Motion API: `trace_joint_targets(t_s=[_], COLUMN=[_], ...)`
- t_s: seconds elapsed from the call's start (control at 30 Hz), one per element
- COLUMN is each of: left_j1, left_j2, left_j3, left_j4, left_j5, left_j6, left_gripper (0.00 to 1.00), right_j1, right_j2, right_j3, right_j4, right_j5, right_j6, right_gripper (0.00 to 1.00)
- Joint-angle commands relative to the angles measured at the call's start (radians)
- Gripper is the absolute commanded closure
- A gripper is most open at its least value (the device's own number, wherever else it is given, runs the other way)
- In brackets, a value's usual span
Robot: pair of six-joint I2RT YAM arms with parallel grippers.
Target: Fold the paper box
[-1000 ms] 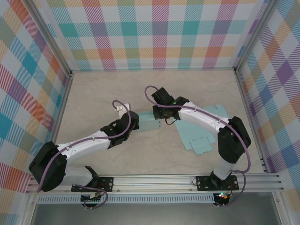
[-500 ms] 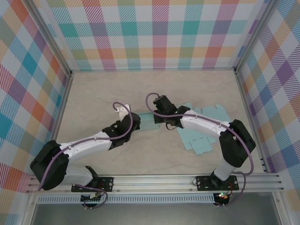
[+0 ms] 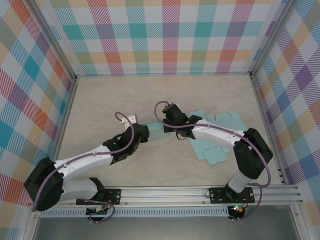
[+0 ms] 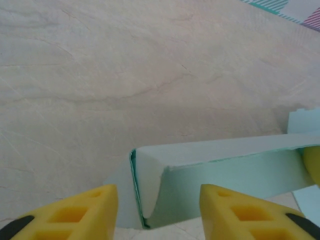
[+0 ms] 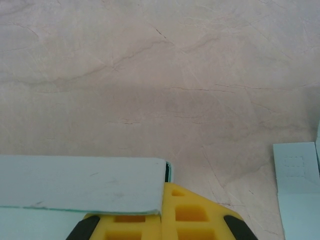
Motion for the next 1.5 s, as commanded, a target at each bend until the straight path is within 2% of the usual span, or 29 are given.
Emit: trace_joint_targets(t_s=[0.0, 0.17, 0.23, 0.3, 0.4, 0.53, 0.77, 0.9, 0.97, 1.27, 1.47], left_j1=[-0.01, -0.008, -0.005, 0.007, 0.047, 0.101, 0.135, 0.137, 0.137, 0.131, 0.111], left_j2=[-0.041, -0.06, -0.063, -0.059, -0.044, -0.012, 0.048, 0.072, 0.076, 0.079, 0.107], left_j3=[0.057, 0.111, 0.124, 0.133, 0.141, 0.132, 0.092, 0.065, 0.039, -0.106, -0.145], left_j4=[-0.068, -0.142, -0.152, -0.153, -0.137, -0.098, -0.024, 0.001, 0.017, 0.147, 0.193], left_j5=[0.034, -0.007, -0.03, -0.031, 0.011, 0.083, 0.126, 0.129, 0.129, 0.114, 0.071], left_j6=[-0.009, -0.035, -0.039, -0.04, -0.043, -0.062, -0.102, -0.11, -0.125, -0.178, -0.182], left_gripper=[0.49, 0.37, 0.26, 0.21, 0.16, 0.15, 0.21, 0.32, 0.35, 0.49, 0.54], right_j1=[0.01, 0.016, 0.018, 0.02, 0.021, 0.021, 0.024, 0.027, 0.029, 0.034, 0.037], right_j2=[0.022, 0.023, 0.023, 0.023, 0.023, 0.022, 0.025, 0.025, 0.02, -0.016, -0.048], right_j3=[-0.007, 0.0, 0.003, 0.0, 0.002, 0.0, -0.007, -0.009, -0.012, -0.036, -0.043], right_j4=[-0.027, -0.033, -0.035, -0.035, -0.038, -0.037, -0.036, -0.04, -0.04, -0.043, -0.057], right_j5=[0.0, 0.007, 0.013, 0.014, 0.014, 0.017, 0.019, 0.022, 0.024, 0.03, -0.004], right_j6=[0.002, -0.004, -0.005, -0.007, -0.011, -0.012, -0.007, -0.005, -0.003, 0.007, 0.021], right_gripper=[0.94, 0.94, 0.94, 0.94, 0.94, 0.94, 0.93, 0.92, 0.9, 0.8, 0.68])
